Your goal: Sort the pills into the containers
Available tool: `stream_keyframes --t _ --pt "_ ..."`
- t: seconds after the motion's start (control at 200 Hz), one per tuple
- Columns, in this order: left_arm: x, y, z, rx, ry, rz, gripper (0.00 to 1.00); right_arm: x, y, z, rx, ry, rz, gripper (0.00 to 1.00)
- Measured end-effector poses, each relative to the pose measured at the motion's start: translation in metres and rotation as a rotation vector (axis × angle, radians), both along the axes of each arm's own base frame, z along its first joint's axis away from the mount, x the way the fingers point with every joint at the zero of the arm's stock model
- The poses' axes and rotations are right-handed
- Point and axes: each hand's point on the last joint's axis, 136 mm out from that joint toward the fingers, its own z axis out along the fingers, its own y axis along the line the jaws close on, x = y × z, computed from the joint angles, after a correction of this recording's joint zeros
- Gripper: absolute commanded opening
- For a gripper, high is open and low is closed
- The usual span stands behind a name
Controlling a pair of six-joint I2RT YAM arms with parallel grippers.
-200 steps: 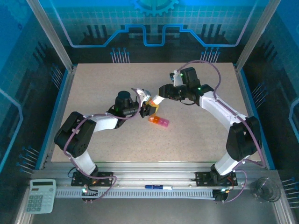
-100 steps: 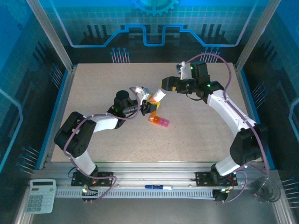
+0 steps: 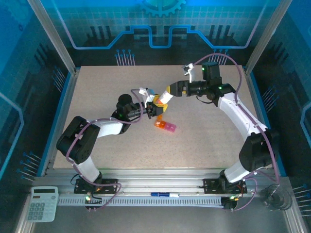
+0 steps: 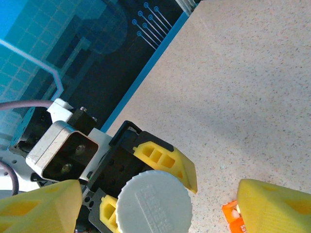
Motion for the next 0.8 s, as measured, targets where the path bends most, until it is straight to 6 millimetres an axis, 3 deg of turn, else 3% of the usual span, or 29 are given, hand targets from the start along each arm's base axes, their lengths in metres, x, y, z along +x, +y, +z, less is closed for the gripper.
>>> stream_keyframes --t 0.255,0.35,0.56,0.8 --pt "-0.002 -0.001 0.001 -0.011 0.014 -0.011 0.0 -0.006 0.013 -0.012 -0.011 0.019 0.049 0.78" --pt "-0.002 -0.001 0.001 -0.011 0.015 -0.012 0.0 -0.007 0.015 -0.016 -0.014 0.027 0.061 0.69" --pt "-0.002 -0.001 0.001 -0.01 0.017 -0.011 0.0 -0.009 0.017 -0.017 -0.012 0.038 0.072 0.4" --pt "-0.001 0.0 0.001 -0.015 0.028 -0.009 0.0 -0.007 0.018 -0.017 -0.007 0.059 0.049 0.28"
